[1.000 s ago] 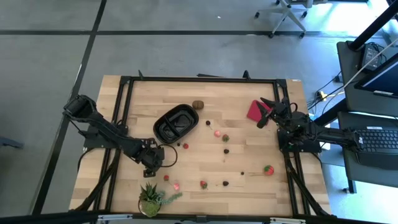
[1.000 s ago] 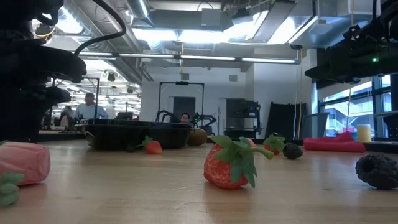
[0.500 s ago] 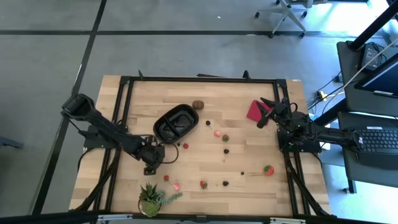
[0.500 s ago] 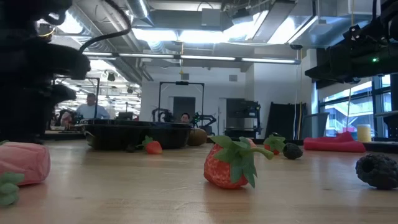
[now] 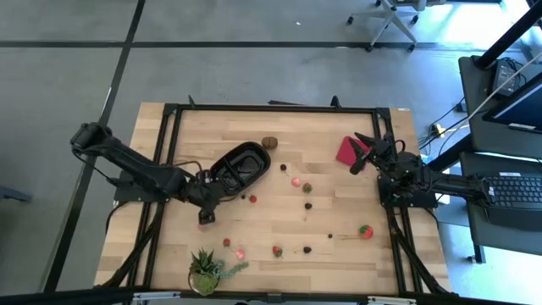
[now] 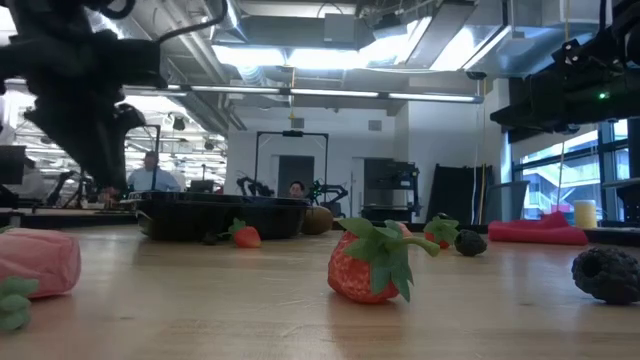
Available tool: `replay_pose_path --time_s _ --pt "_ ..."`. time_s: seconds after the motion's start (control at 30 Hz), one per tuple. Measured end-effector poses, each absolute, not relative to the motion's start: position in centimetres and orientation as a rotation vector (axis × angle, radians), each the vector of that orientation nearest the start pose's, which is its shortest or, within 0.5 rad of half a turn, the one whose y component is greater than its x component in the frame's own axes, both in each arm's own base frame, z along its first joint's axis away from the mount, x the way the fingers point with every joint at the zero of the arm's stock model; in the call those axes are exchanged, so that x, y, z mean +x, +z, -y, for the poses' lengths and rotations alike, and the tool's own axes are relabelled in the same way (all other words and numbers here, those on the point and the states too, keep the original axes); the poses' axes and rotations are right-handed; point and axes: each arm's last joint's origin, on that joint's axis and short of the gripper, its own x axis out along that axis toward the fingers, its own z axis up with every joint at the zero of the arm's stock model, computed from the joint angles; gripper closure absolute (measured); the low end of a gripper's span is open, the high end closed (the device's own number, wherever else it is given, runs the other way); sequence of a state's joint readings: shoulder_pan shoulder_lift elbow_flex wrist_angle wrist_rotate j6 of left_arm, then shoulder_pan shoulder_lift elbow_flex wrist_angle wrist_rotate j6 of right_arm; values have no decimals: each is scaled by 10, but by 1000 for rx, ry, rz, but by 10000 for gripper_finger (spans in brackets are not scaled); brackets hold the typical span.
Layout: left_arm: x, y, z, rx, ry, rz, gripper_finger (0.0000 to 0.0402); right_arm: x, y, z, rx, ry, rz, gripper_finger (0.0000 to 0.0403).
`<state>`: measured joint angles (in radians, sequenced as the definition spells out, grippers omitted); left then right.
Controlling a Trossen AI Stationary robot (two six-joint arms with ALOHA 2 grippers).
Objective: Pick and placing Produce into tupperware
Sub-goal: Put the black cherry into the black bin, then put the pink peach into the black bin
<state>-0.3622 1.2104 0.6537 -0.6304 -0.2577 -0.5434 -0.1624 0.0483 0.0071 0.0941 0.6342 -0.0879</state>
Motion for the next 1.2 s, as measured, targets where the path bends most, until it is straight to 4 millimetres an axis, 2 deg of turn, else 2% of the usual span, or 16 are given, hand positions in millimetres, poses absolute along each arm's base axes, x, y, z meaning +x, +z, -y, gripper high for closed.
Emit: replay_pose_path --time_s 0.2,0.33,0.5,0.63,0.93,1.2 --pt "191 196 51 -87 290 -1010 290 91 171 32 -70 -798 19 260" --pt "193 203 37 -43 418 -923 285 90 171 32 -70 -798 20 260" --pt "197 200 24 -148 469 -943 299 90 171 32 -67 -798 21 260" --pt "201 193 24 -211 437 -992 291 90 171 32 -67 -798 20 260" --pt "204 186 25 -176 420 -1039 240 90 171 32 -72 -798 17 260" --pt "204 186 25 -179 417 -1040 239 90 171 32 -73 -798 16 260"
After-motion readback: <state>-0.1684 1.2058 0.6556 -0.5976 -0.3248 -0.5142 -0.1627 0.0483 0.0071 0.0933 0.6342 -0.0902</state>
